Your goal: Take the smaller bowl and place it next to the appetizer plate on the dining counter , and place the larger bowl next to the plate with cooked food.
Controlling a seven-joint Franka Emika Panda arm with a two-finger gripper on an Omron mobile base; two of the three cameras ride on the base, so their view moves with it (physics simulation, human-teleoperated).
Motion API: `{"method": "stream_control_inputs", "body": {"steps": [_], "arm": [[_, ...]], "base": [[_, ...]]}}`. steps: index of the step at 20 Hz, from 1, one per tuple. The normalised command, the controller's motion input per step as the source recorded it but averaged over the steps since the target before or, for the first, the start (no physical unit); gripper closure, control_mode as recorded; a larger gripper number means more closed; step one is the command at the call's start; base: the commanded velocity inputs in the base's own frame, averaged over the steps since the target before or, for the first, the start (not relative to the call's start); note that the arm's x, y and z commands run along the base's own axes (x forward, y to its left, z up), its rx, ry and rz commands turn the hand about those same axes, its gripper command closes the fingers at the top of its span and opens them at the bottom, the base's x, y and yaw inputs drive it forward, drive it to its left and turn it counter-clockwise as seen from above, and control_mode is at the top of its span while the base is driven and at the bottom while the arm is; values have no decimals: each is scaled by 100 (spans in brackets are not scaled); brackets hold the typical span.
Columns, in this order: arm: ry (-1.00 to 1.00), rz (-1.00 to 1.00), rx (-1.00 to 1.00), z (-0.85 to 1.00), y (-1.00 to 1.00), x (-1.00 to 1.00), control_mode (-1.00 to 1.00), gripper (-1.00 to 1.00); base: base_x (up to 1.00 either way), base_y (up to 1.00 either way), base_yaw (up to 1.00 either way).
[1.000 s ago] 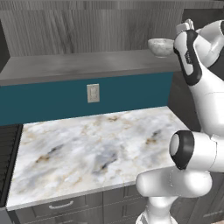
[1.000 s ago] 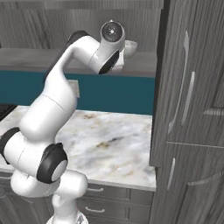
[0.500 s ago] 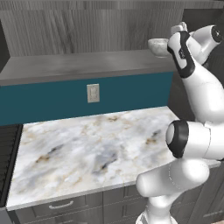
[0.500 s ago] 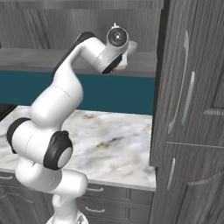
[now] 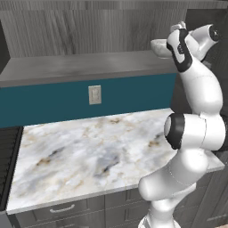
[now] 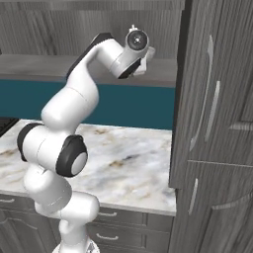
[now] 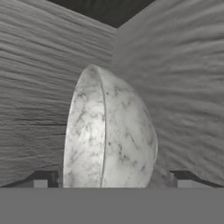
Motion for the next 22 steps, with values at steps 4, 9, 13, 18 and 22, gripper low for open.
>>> {"method": "stream_control_inputs", "body": {"steps": [4,9,13,18,22], "arm": [[0,0,0,0,0,34,-100,-100],[0,0,0,-4,0,37,-100,100],[0,0,4,-21,0,13,-100,100],[6,0,9,-44,-1,0,-100,100],[1,-2,1,-34,12,-81,-100,100]], "base": [[0,0,0],[0,0,0],[0,0,0],[0,0,0],[0,0,0]]}}
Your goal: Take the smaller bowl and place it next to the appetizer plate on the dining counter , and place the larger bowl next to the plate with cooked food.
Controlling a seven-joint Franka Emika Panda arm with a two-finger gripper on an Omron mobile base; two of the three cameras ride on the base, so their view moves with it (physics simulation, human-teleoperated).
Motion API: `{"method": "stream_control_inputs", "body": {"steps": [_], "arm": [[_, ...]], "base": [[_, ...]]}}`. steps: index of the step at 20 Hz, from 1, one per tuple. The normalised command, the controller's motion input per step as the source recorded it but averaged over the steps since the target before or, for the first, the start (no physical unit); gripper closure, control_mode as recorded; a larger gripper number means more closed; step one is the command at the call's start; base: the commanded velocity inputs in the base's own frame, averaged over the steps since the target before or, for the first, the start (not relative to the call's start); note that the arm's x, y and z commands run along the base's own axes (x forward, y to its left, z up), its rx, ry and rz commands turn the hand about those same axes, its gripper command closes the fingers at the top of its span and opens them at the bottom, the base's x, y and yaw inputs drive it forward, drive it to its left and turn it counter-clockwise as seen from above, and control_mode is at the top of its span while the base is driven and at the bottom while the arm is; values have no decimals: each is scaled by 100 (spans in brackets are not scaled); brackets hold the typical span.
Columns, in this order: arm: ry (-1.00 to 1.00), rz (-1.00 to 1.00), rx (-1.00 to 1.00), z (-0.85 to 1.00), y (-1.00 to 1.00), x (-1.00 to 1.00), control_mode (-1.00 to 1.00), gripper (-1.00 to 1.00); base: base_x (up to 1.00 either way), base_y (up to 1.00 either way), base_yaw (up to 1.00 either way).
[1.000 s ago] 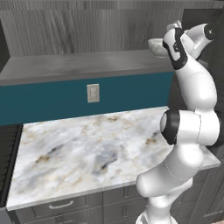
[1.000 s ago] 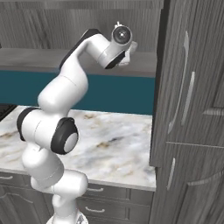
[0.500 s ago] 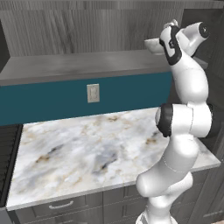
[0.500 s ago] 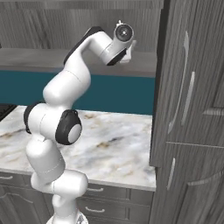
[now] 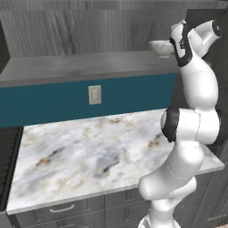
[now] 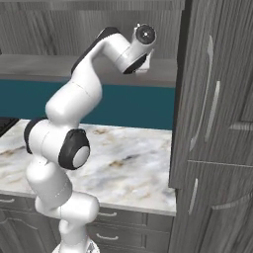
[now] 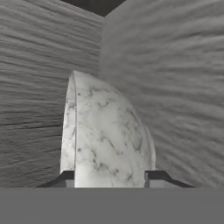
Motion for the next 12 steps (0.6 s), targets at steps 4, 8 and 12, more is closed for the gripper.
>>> {"method": "stream_control_inputs", "body": {"steps": [4,8,12], "arm": [[0,-1,0,-35,8,-100,-100,100],[-1,-2,0,-32,22,-100,-100,100],[-17,-3,0,-2,20,-100,-100,100]], "base": [[0,0,0],[0,0,0],[0,0,0]]}}
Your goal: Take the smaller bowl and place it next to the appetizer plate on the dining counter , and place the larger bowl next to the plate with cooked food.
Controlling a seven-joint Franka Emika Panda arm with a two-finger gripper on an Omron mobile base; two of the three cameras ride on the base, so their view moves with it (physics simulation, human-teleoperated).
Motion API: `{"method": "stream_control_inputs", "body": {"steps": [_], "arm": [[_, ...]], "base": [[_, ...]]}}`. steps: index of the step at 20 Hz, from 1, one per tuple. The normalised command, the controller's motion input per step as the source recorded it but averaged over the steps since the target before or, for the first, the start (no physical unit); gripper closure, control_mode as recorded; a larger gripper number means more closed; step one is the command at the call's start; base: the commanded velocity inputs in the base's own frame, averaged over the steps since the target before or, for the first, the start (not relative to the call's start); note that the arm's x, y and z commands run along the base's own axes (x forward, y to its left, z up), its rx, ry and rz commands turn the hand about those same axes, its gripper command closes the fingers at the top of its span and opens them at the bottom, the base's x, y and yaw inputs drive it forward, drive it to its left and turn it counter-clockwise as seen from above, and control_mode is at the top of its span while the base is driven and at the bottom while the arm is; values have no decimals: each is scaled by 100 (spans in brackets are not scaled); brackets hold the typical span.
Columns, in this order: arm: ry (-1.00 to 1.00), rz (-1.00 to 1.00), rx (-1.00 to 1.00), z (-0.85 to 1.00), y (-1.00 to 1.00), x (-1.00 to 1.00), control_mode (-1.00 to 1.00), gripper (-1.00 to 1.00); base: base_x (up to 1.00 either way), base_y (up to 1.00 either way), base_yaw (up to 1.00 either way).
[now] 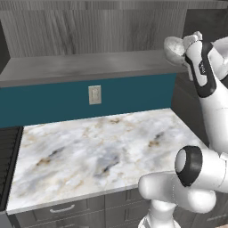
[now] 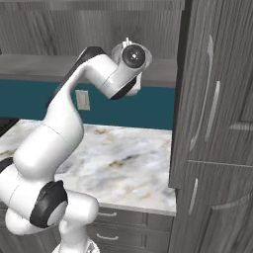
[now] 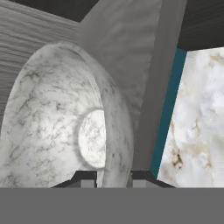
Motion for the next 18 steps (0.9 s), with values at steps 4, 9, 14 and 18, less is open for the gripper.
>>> {"method": "stream_control_inputs", "body": {"steps": [4,9,14,18], "arm": [[-16,-5,0,10,15,-100,-100,100],[-3,-2,-10,29,19,-100,-100,100],[18,3,-17,48,9,-100,-100,100],[31,16,-12,10,4,-100,-100,100]], "base": [[0,0,0],[0,0,0],[0,0,0],[0,0,0]]}}
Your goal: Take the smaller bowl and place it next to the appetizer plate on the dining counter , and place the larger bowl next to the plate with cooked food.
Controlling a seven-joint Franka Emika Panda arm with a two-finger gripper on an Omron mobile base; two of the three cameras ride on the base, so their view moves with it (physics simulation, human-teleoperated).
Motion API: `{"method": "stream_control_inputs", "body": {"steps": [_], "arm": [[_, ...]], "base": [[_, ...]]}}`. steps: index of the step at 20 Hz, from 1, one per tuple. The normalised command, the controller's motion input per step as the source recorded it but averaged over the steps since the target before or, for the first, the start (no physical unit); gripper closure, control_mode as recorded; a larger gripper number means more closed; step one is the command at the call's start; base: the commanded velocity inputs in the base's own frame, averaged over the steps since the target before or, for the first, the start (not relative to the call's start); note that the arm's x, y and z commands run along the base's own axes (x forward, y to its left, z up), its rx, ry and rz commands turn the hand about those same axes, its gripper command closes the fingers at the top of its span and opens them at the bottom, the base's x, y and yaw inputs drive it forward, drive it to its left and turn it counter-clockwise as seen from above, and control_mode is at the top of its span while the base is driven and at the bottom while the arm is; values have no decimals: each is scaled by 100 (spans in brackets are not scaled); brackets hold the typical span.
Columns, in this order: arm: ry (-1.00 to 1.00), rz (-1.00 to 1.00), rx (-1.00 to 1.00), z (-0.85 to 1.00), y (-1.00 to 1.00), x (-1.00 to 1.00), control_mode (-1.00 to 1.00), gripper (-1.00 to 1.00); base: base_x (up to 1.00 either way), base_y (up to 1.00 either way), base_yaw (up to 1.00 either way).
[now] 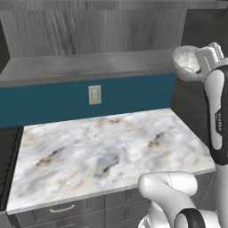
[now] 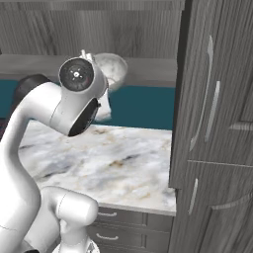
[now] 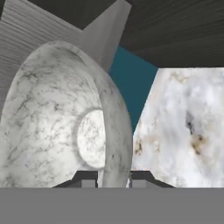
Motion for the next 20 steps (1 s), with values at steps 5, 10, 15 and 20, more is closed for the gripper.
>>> {"method": "stream_control_inputs", "body": {"steps": [5,10,15,20], "arm": [[28,17,-20,-17,37,-99,-100,100],[1,1,-18,-37,56,-48,-100,100],[17,0,-1,-61,37,-3,-100,100],[2,0,-3,-9,6,-33,100,100]], "base": [[0,0,0],[0,0,0],[0,0,0],[-40,0,0]]}}
